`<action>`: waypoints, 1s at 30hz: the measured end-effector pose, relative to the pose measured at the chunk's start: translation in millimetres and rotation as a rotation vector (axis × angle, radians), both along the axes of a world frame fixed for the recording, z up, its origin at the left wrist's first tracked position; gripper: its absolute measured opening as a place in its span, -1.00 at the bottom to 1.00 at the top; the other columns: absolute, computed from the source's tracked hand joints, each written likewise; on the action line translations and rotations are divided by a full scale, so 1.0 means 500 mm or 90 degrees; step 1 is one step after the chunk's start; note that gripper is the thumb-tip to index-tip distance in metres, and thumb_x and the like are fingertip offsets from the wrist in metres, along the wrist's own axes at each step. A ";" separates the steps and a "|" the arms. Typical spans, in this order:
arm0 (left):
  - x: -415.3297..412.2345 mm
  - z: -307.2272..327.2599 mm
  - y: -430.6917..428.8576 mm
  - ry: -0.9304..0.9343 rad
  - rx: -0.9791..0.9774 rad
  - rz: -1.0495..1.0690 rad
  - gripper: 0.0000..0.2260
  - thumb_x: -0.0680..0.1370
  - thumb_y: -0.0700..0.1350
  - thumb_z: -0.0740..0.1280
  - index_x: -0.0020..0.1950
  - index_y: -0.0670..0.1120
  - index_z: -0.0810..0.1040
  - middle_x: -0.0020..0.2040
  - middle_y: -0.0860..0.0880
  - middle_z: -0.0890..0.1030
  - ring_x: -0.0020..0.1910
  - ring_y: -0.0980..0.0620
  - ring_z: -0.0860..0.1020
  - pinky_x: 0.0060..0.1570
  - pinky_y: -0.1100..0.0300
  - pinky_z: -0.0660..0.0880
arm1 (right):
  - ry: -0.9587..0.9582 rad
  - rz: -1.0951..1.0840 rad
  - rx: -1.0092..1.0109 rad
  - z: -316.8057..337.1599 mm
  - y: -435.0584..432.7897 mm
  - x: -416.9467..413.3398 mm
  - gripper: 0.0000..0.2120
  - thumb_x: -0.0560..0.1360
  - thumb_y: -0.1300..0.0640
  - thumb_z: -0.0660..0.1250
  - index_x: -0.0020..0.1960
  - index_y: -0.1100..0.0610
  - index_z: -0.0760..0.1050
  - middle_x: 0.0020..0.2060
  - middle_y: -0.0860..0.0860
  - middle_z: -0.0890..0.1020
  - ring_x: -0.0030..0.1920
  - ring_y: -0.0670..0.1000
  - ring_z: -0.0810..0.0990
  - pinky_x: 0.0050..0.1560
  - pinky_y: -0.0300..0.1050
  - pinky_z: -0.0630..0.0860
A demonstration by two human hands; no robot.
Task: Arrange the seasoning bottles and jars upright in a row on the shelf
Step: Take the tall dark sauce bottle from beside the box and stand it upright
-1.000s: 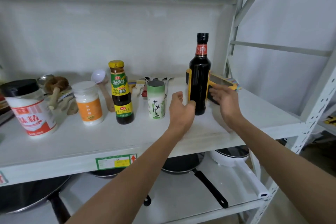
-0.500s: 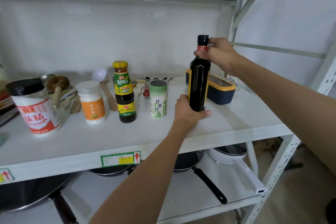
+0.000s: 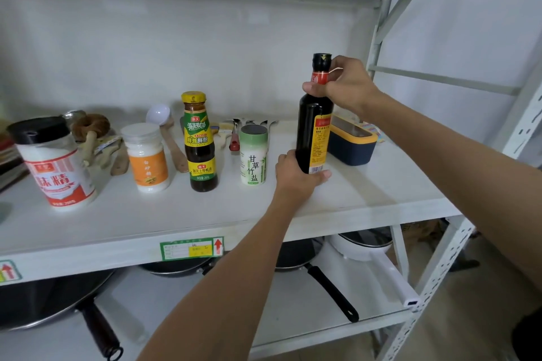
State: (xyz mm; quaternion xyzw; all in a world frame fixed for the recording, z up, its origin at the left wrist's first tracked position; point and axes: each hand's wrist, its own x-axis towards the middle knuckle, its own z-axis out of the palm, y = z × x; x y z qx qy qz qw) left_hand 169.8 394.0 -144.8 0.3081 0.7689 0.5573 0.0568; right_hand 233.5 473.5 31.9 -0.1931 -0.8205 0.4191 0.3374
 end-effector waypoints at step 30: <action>0.007 0.019 -0.015 -0.028 0.062 -0.033 -0.39 0.38 -0.07 0.55 0.14 0.02 0.13 0.15 -0.11 0.51 0.09 -0.08 0.56 0.02 0.13 0.53 | 0.057 0.095 -0.073 -0.014 0.002 0.004 -0.58 0.47 0.30 0.41 0.32 0.22 0.48 0.05 0.02 0.70 0.11 -0.06 0.65 0.05 -0.25 0.49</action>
